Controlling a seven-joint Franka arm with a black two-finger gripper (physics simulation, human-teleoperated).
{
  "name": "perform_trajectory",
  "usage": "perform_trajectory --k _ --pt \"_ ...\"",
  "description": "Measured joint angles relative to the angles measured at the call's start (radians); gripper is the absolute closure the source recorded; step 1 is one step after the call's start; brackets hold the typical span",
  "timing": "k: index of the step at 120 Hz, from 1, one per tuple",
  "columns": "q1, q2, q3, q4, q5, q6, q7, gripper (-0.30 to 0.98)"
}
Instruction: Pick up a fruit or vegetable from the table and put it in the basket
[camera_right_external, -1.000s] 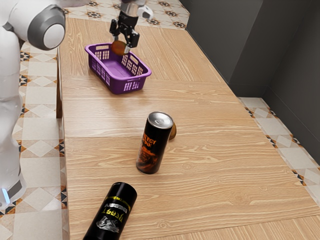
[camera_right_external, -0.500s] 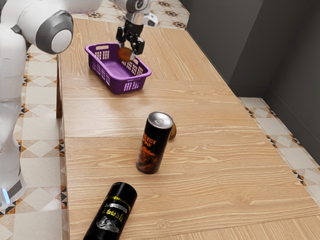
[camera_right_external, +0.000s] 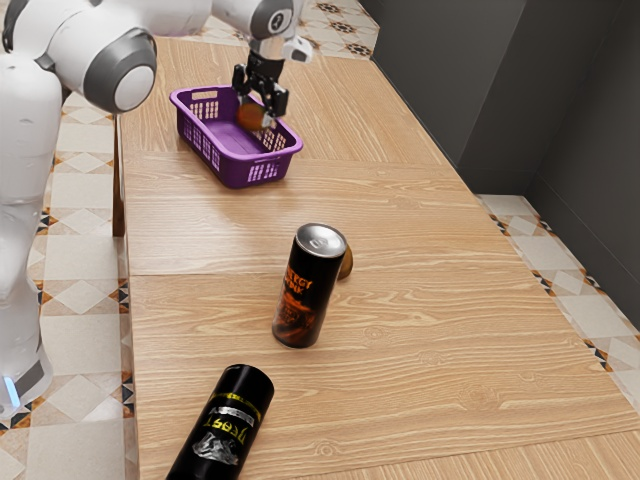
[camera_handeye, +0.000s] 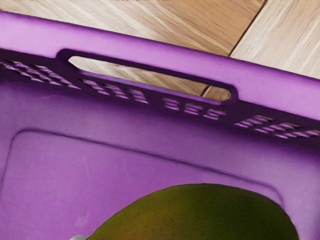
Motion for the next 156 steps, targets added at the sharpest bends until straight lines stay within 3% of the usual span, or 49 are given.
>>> perform_trajectory --k 105,121,156 --pt "0.027 0.011 -0.001 -0.072 -0.009 -0.038 0.042 0.38" --pt "0.028 0.019 -0.001 -0.071 -0.014 -0.039 0.059 0.20" --pt "0.023 -0.002 -0.003 -0.056 -0.021 -0.052 0.096 0.05"
